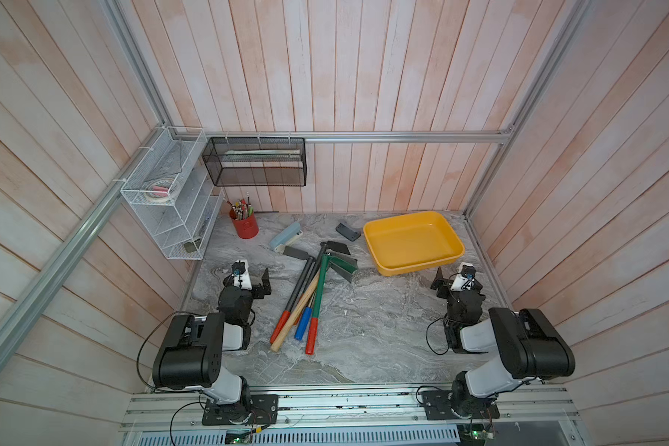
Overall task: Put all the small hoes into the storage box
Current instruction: Pick up the hoe from the center of the board.
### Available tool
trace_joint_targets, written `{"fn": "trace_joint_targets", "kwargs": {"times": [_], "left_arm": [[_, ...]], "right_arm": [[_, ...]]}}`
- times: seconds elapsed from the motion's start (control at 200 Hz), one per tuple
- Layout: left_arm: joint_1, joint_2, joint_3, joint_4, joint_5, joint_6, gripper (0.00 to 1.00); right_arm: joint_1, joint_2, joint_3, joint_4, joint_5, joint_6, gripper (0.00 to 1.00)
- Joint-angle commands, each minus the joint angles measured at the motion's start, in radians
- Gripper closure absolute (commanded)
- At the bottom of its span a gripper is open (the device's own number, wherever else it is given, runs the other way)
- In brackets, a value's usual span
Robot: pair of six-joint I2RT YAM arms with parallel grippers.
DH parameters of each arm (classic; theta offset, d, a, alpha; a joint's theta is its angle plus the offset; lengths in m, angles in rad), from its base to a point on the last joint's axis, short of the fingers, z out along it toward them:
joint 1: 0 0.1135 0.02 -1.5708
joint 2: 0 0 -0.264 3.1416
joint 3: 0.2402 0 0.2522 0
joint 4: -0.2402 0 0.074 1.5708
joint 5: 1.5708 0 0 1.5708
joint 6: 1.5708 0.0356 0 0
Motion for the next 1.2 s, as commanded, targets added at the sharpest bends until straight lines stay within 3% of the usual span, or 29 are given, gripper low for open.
{"fn": "trace_joint_targets", "kwargs": {"times": [0.0,0.815,1.1,1.19], "left_arm": [[-0.004,0.012,0.017,0.017,0.018,-0.007,0.00],[-0.004,-0.021,0.002,0.020,-0.017,-0.021,0.00],[-0.049,-0.136,0.070,-0.192,-0.082,0.019,0.00],[-0.077,-0.190,0.127,-0.335,-0.131,0.026,0.00]], "right_arm": [[-0.003,0.006,0.012,0.002,-0.022,0.003,0.02],[-0.003,-0.020,-0.010,0.028,-0.005,0.004,0.02],[0.002,-0.184,0.025,-0.169,-0.017,-0.005,0.02],[0.009,-0.255,0.060,-0.298,-0.014,0.012,0.02]]}}
